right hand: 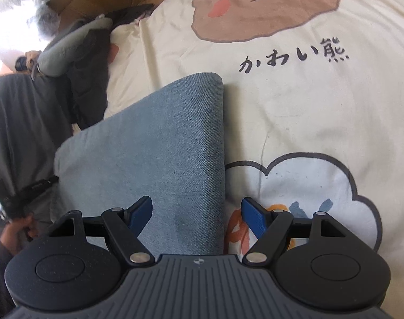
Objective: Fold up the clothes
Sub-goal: 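Release and regrasp the jeans edge with the left gripper to smooth it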
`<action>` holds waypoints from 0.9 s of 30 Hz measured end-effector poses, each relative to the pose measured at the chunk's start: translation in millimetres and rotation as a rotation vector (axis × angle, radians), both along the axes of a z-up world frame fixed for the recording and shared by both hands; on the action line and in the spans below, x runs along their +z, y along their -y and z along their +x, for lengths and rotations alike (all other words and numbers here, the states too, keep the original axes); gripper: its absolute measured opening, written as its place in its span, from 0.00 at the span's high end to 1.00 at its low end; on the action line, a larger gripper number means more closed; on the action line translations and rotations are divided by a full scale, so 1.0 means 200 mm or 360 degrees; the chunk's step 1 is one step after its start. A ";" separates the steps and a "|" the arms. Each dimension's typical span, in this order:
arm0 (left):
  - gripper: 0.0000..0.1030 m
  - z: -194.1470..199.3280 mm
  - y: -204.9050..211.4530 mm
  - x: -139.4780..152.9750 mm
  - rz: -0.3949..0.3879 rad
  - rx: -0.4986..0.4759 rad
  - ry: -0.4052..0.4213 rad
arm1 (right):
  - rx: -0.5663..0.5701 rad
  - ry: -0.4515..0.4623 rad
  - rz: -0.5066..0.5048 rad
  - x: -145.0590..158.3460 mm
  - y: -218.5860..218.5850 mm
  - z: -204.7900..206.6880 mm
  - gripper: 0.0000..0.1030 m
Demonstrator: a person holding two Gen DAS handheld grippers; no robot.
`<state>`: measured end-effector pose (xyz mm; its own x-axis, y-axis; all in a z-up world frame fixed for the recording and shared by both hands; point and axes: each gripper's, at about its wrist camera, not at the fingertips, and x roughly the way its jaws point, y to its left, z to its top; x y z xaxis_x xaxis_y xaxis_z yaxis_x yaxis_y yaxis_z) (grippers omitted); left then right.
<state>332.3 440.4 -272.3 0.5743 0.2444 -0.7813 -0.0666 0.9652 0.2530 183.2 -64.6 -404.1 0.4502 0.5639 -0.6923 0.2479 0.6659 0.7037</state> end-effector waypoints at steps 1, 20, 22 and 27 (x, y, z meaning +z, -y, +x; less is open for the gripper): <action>0.84 -0.01 0.01 0.01 0.0037 0.0015 0.0010 | -0.0012 0.0002 0.0032 -0.01 0.01 0.00 0.23; 0.37 -0.15 -0.09 -0.16 -0.0120 0.0052 -0.0098 | -0.0116 0.0061 0.0685 -0.16 0.11 0.00 0.51; 0.37 -0.14 -0.09 -0.16 -0.0099 0.0061 -0.0097 | -0.0117 0.0017 0.0684 -0.19 0.11 -0.01 0.50; 0.37 -0.12 -0.10 -0.17 -0.0090 0.0072 -0.0109 | -0.0049 -0.0015 0.0679 -0.25 0.05 -0.01 0.53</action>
<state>308.5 460.2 -306.2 0.5082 0.2233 -0.8318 -0.0950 0.9744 0.2036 181.0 -74.6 -453.3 0.4663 0.7870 -0.4041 0.2706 0.3080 0.9121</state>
